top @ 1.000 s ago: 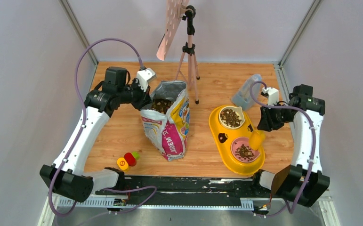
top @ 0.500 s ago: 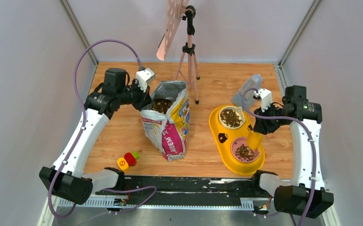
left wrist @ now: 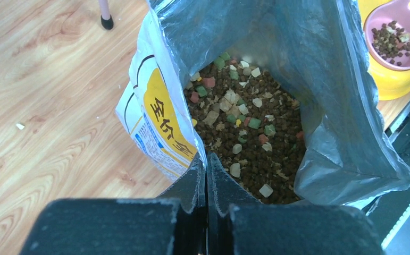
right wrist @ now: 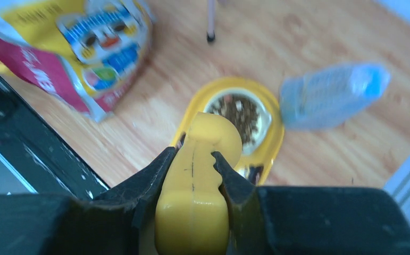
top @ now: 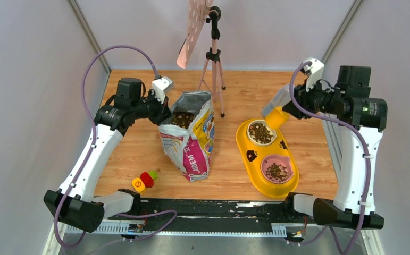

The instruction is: Serve the pet food

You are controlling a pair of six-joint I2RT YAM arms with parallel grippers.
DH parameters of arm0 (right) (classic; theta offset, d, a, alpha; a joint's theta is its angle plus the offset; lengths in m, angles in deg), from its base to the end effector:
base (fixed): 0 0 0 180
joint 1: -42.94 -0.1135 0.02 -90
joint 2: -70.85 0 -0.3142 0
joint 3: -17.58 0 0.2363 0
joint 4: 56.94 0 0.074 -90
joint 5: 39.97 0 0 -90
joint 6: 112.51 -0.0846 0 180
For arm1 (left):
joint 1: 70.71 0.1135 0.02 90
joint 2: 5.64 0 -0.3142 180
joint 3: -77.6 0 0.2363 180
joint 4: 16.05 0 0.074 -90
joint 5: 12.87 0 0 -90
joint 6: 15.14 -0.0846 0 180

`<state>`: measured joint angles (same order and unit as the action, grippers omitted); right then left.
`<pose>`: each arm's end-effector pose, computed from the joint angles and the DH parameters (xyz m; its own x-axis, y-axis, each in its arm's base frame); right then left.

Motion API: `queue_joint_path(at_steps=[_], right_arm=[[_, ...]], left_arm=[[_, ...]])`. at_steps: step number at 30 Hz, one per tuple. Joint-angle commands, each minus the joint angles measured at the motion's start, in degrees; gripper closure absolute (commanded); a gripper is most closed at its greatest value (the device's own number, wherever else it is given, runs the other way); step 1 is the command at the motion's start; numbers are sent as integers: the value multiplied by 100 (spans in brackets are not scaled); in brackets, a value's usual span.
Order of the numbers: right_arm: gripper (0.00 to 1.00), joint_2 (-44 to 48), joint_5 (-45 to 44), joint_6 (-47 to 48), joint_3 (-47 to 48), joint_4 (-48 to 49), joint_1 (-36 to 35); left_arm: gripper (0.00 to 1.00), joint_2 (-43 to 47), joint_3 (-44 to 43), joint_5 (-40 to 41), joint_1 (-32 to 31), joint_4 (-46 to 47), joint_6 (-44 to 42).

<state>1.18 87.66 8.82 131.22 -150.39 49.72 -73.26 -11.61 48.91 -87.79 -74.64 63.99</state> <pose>0.1774 0.0309 0.4650 -0.4886 -0.3566 -0.7963 -0.6491 0.7584 0.0586 0.2164 -0.1084 0.4016 -0.4481 0.3115 -0.8380 0.7171 0.6849 -0.1289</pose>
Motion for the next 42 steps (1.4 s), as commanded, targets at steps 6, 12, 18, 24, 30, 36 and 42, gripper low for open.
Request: queue_joint_path(at_steps=[6, 12, 18, 24, 30, 36, 42], right_arm=[[100, -704, 834, -3026, 2000, 1805, -1542], [100, -1747, 599, -3288, 3227, 2097, -2510], [100, -2474, 282, -3331, 3478, 2572, -3436], [100, -2753, -250, -2849, 2591, 2860, -3875], [100, -3052, -1377, -2849, 2269, 2689, -4182], [100, -3556, -2047, -3100, 2186, 2583, -4638], [100, -3871, -2535, -3209, 1579, 2938, -4770]], left_arm=[[100, 285, -295, -846, -6, 857, 737], [100, 222, -436, -1069, -6, 1104, 1273], [100, 172, -585, -1126, -6, 1360, 1690], [100, 209, -785, -1214, -6, 1478, 1951], [100, 354, -862, -1233, -6, 1632, 2204], [100, 338, -658, -1111, -6, 2165, 2932], [100, 273, -430, -819, -8, 2564, 3761]])
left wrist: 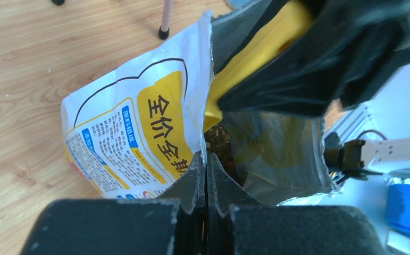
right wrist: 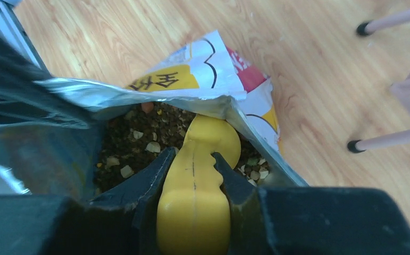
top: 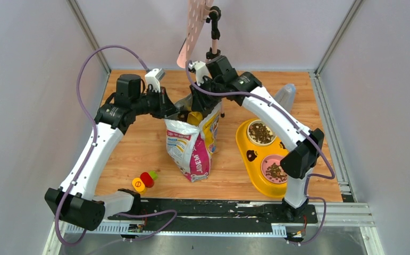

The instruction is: Serve the pet food

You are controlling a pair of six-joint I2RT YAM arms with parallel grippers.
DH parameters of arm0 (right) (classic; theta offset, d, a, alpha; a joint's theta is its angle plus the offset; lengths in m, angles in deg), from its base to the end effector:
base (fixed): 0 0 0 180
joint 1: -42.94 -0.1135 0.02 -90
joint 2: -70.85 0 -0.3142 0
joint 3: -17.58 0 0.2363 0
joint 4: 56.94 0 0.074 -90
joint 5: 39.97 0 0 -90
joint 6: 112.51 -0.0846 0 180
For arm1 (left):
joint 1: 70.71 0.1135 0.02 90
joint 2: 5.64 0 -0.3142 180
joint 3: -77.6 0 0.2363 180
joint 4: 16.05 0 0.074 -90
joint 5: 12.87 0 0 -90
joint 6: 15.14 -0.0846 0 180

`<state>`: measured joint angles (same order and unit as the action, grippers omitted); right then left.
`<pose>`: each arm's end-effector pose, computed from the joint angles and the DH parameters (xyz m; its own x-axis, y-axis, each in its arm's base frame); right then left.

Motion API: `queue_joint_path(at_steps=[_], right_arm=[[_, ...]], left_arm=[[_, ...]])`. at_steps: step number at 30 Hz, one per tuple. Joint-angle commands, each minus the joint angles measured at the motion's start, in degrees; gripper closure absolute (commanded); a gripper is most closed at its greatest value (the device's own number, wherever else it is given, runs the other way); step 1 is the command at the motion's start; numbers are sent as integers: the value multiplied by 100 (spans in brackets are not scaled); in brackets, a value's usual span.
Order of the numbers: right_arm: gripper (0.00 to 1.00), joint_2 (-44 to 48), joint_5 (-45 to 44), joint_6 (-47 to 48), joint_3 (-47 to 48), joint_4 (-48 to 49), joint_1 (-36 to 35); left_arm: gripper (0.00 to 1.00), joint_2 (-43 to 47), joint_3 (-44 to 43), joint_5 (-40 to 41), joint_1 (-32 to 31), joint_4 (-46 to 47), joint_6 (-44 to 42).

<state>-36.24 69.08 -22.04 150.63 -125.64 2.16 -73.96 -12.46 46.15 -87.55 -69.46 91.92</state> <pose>0.3135 0.3069 0.4128 -0.5073 -0.4479 -0.7362 -0.8031 0.5555 0.2155 0.2249 -0.1136 0.4161 -0.6763 -0.0581 -0.7344 0.4909 0.7078 -0.5080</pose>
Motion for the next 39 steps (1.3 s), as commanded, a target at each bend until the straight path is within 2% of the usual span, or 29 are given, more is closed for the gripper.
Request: queue_joint_path(at_steps=[1, 6, 10, 16, 19, 24, 29, 39], right_arm=[[100, -133, -752, -110, -515, 551, -44], [100, -156, -731, -215, -1093, 636, -198], [100, -146, -244, -455, -1452, 597, -216], [100, -154, 1294, -1052, -1367, 528, 5], [100, -128, 1786, -1136, -1260, 542, 93], [100, -280, 3111, -1463, -879, 625, 512], [100, -464, 4447, -2361, -759, 875, 959], [100, -134, 5148, -4309, -1565, 2328, 1924]], left_arm=[[100, 342, -310, -533, -31, 2066, 1006], [100, 344, -272, -337, -30, 2073, 1065], [100, 357, -264, -279, -32, 2055, 939], [100, 409, -246, -146, -30, 1873, 521], [100, 417, -254, -106, -30, 1760, 247], [100, 364, -330, 15, -30, 1372, -179], [100, 282, -379, 220, -25, 820, -760], [100, -8, -900, 536, -30, 215, -1859]])
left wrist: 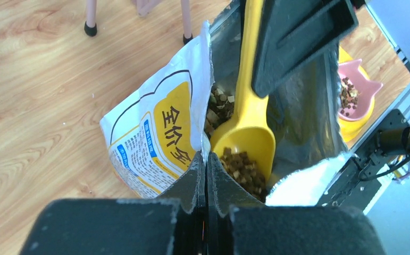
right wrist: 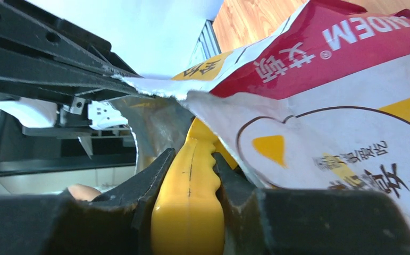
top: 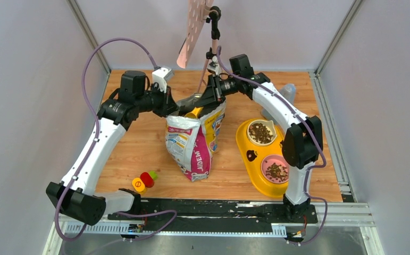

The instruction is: Serve the pet food

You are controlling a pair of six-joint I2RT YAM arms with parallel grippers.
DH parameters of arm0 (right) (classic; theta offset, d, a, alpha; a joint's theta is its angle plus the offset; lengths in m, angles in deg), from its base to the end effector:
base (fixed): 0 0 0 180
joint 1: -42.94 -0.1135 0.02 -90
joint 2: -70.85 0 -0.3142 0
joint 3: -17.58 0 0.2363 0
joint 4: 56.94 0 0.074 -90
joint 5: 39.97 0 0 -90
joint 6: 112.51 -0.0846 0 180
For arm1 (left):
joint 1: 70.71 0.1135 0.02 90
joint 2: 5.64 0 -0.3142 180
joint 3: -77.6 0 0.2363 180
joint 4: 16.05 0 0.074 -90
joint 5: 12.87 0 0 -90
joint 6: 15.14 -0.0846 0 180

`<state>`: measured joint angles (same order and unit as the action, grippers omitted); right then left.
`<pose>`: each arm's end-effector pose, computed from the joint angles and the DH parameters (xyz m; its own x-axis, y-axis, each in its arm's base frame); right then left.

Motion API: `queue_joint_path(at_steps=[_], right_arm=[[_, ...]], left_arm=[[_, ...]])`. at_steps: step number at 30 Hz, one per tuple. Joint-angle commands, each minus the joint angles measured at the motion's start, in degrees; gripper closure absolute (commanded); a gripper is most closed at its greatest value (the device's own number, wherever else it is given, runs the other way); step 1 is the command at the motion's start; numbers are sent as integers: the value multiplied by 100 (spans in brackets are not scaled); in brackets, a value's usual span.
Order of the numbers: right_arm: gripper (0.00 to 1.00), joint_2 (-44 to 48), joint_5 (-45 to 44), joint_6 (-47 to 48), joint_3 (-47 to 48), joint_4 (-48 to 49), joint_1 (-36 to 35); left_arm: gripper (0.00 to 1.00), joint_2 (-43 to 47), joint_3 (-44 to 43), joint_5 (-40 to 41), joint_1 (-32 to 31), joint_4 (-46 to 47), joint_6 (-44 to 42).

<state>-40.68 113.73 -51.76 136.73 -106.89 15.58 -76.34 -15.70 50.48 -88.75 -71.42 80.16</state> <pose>0.3665 0.2751 0.3620 -0.9089 -0.2266 -0.3500 -0.3990 0.2288 0.8879 0.2356 -0.1166 0.4199 -0.5712 0.0992 -0.8148 0.5851 0.7454 -0.3194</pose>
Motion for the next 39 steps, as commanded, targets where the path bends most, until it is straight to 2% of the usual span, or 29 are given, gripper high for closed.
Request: queue_joint_path(at_steps=[1, 8, 14, 19, 23, 29, 33, 36, 39], right_arm=[[100, 327, 726, -1430, -205, 546, 652], [100, 486, 748, -2059, -67, 1015, 967], [100, 509, 555, -2307, 264, 1125, 890], [100, 808, 201, -2154, 347, 1018, 928], [100, 940, -120, -1976, 592, 785, 807], [100, 1027, -128, -1951, 64, 667, 1050], [100, 861, 372, -2394, -168, 1017, 1405], [100, 500, 1367, -2689, -10, 1573, 1698], [100, -1, 1942, -3102, 214, 1864, 1859]], left_arm=[[100, 235, -585, 111, 90, 331, -838], [100, 265, -690, 76, 90, -258, -1266], [100, 80, -953, 127, 88, -439, -1437], [100, -25, -1105, 369, 88, -356, -1379], [100, -33, -1077, 224, 90, -250, -1204], [100, 10, -1054, 250, 90, -167, -1213], [100, 27, -1058, 307, 90, -300, -1307], [100, 33, -1058, 354, 88, -458, -1505], [100, -52, -1144, 449, 90, -759, -1894]])
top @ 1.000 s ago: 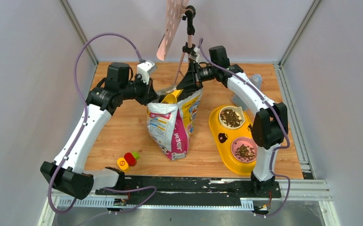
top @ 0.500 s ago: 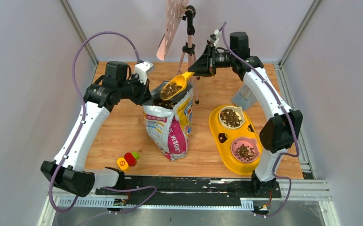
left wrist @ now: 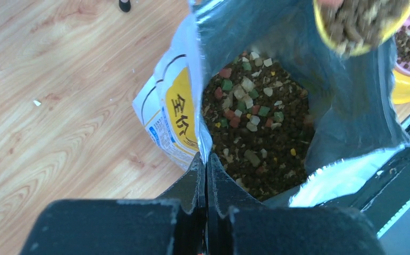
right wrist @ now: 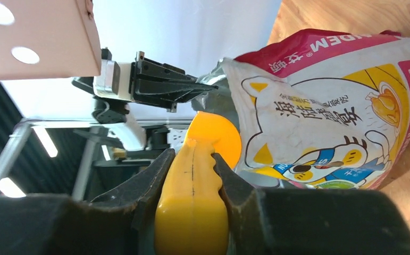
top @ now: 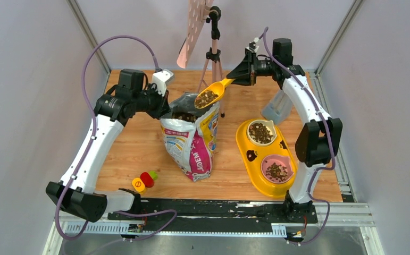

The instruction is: Serve the pet food

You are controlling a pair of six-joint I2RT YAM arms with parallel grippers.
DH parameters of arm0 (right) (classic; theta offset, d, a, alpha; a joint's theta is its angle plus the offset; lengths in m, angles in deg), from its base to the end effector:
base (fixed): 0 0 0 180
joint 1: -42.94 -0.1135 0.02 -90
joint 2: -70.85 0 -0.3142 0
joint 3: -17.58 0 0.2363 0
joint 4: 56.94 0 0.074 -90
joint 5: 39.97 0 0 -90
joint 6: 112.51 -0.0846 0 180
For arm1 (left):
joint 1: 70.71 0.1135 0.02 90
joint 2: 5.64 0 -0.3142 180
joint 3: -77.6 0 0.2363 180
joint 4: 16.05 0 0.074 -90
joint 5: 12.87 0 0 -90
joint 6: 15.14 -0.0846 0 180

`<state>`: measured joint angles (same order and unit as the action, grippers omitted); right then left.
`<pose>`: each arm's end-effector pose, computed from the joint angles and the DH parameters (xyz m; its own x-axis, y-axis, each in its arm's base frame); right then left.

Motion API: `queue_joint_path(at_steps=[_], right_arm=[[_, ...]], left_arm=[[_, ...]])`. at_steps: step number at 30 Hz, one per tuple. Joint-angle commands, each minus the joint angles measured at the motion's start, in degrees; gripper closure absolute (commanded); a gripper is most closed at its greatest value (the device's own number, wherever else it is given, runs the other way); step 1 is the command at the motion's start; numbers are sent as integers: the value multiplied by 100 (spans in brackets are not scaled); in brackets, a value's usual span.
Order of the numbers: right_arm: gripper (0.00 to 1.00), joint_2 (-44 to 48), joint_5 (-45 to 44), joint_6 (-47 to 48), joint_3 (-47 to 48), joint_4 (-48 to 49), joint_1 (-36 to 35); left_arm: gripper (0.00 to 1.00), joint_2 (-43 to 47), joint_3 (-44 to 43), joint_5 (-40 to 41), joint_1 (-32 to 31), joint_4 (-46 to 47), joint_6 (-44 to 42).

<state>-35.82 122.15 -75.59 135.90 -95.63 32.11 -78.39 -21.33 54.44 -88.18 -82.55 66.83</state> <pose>0.4078 0.1600 0.4168 -0.9800 0.0624 -0.1891 -0.1778 0.1538 0.9720 0.2333 -0.1076 0.4194 -0.5333 0.3029 -0.7898 0.6383 0.7569 -0.1406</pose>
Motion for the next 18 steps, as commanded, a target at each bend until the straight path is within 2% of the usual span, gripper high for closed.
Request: queue_joint_path(at_steps=[1, 3, 8, 11, 18], right_arm=[[100, -603, 1215, -1020, 176, 1009, 205], [100, -601, 1220, -1693, -289, 2060, 188], [100, -379, 1188, -2632, -928, 3460, 239], [100, -216, 1221, -2708, -949, 3739, 282], [100, 300, 1272, -2490, -1058, 3569, 363]], left_arm=[[100, 103, -605, 105, 34, 301, -670], [100, 36, -676, 187, 31, 181, -906], [100, -41, -807, 248, 34, 44, -1012], [100, 49, -710, 233, 34, 89, -1069], [100, 223, -465, 232, 33, 299, -1131]])
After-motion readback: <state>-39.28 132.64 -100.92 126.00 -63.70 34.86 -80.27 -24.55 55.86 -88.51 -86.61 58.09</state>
